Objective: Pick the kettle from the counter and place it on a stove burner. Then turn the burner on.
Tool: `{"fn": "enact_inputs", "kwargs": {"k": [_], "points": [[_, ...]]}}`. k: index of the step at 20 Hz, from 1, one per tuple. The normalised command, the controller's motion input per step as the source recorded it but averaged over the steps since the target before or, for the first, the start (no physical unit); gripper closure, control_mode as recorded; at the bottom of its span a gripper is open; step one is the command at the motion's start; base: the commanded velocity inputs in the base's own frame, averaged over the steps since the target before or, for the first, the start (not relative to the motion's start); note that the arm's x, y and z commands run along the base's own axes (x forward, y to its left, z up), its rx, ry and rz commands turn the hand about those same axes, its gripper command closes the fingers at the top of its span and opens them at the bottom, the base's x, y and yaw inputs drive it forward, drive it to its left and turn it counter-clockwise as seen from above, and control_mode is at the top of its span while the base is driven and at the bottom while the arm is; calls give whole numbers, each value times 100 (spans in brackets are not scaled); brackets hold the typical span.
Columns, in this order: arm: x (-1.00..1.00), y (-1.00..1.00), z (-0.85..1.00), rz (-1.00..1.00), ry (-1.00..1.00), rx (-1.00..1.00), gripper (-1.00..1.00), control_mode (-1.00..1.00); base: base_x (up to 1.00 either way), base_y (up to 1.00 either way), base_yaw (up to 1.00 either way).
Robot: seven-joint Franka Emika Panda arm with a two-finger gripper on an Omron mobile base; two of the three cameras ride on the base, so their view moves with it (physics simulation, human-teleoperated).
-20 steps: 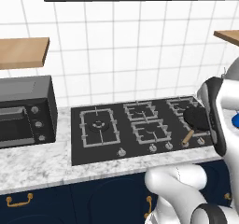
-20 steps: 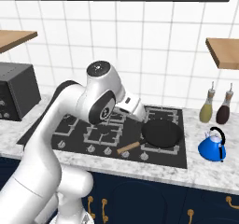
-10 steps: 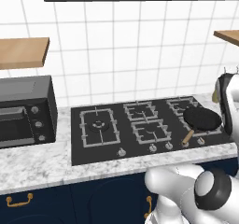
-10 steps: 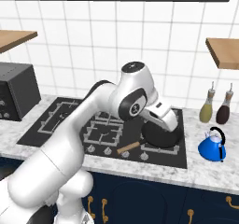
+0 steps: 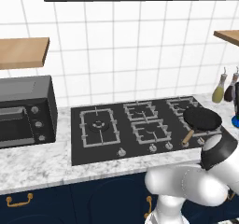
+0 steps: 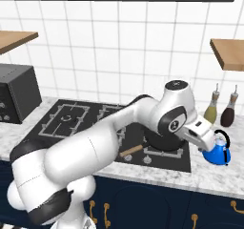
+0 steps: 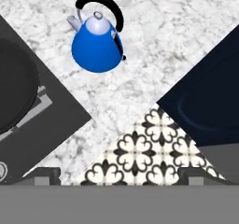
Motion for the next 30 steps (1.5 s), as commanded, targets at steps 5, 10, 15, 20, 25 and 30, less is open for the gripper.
{"fn": "enact_inputs", "kwargs": {"k": [5,10,15,20,25,30], "points": [[19,-100,-36,20,2,11,-100,-100,0,0,0],[48,-88,-1,30,3,23,-100,-100,0,0,0],[82,-19,0,16,28,1,-100,-100,0,0,0],[56,0,-2,1,19,1,-100,-100,0,0,0],[3,-3,-7,0,0,0,-100,-100,0,0,0],[7,-20,-22,6,0,-4,-100,-100,0,0,0]]}}
